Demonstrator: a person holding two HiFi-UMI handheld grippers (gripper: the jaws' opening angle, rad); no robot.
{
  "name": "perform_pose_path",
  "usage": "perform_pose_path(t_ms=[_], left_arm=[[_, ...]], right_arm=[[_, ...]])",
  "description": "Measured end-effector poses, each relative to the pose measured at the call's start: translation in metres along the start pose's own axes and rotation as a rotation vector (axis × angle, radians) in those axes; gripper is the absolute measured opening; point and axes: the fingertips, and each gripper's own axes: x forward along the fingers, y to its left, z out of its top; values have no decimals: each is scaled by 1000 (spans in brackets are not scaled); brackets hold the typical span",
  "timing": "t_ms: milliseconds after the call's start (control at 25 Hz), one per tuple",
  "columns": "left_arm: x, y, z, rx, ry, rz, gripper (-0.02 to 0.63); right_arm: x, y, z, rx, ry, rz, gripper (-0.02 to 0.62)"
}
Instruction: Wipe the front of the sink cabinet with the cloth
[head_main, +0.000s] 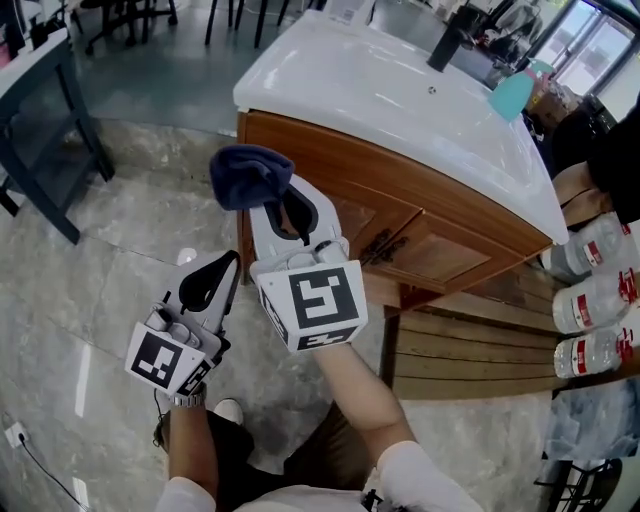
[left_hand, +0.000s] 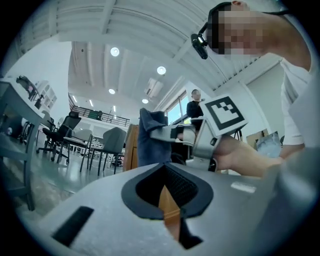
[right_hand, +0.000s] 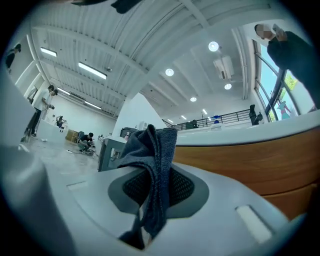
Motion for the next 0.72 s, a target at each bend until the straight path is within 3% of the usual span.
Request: perform_pose_path(t_ms=[320, 720], left_arm=[[-10, 8, 7, 1, -27, 43, -3], [-4, 4, 6, 13, -17, 36, -3]], right_arm=[[41, -23, -5, 54, 42, -116, 58], [13, -48, -11, 33, 44, -162, 59]])
